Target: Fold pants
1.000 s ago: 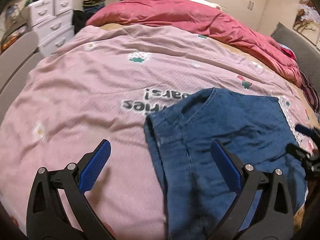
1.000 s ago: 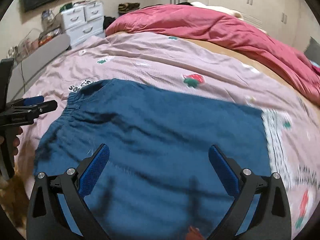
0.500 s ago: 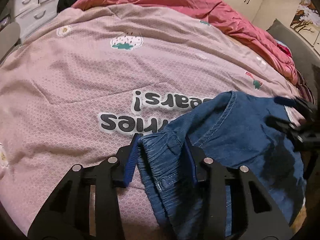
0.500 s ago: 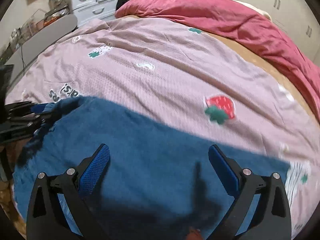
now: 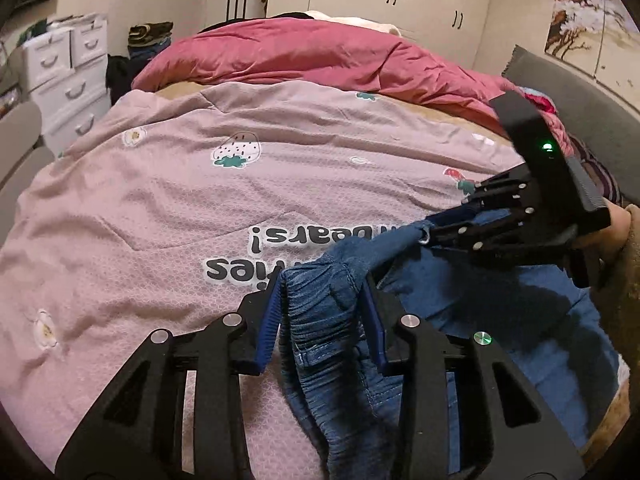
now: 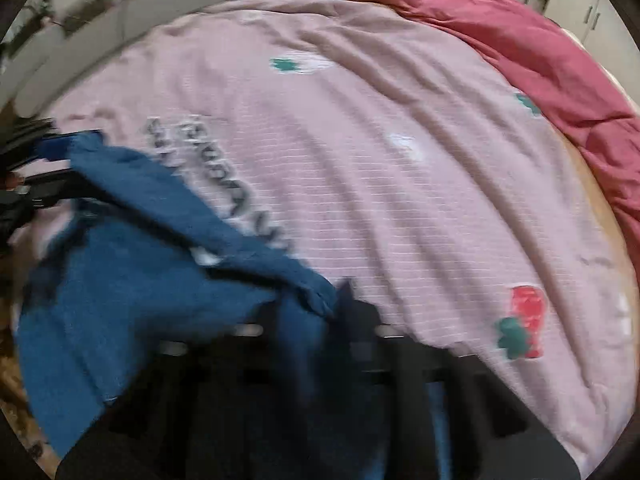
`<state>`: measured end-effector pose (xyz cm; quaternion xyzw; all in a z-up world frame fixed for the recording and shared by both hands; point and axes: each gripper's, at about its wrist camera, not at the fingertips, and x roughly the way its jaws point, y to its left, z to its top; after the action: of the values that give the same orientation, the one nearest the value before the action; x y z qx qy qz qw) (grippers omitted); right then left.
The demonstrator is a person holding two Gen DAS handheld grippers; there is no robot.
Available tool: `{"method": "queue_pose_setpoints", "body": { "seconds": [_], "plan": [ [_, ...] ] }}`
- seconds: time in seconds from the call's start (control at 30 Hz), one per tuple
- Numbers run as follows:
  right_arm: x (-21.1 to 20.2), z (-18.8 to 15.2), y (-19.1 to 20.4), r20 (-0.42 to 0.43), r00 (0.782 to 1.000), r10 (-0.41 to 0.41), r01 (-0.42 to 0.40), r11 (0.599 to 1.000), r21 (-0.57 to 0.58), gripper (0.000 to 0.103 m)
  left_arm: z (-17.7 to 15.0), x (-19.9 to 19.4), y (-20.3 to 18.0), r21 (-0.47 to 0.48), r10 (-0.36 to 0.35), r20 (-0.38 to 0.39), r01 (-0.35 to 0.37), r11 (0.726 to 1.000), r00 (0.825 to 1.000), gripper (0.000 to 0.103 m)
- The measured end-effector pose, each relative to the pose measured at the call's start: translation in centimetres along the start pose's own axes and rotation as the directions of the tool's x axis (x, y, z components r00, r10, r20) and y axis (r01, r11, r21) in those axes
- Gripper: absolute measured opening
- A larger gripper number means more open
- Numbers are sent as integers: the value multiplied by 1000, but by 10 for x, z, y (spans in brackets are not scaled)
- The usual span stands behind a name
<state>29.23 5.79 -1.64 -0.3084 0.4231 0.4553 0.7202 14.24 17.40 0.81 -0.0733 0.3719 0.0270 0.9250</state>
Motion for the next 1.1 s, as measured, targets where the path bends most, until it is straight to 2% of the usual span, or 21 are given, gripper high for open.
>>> {"method": "queue_pose_setpoints", "body": {
  "seconds": [0.07, 0.17, 0.3, 0.5, 0.63, 0.73, 0.9, 1.1],
  "plan": [
    [-10, -6, 9, 36, 998, -58, 58, 998, -10, 8, -1, -1, 1, 1, 10, 4, -10, 1000, 1000, 28],
    [-37, -22, 14, 117, 991, -71, 64, 996, 61, 7, -2, -9, 2, 8, 14, 23, -15, 1000, 1000, 28],
    [-86, -50, 26, 229, 969, -94, 62, 988, 144, 7, -6, -29, -8, 38, -8, 65, 6, 999, 998, 28],
    [-142, -99, 70, 297, 945, -134, 78, 978, 192, 7, -26, -74, -32, 109, -43, 134, 29, 994, 990, 29],
    [-158, -130, 111, 307, 945, -113, 55, 980, 192, 7, -47, -101, -40, 114, -66, 140, 50, 992, 988, 29],
    [-158, -150, 141, 287, 955, -82, 28, 982, 186, 7, -72, -114, -40, 108, -90, 91, 80, 991, 992, 29],
    [-149, -179, 184, 252, 968, -18, -36, 978, 207, 7, -106, -116, -40, 92, -90, -5, 90, 992, 996, 29],
    [-140, -194, 203, 250, 968, 24, -93, 959, 269, 8, -130, -113, -34, 68, -88, -86, 94, 993, 992, 32]
  ]
}}
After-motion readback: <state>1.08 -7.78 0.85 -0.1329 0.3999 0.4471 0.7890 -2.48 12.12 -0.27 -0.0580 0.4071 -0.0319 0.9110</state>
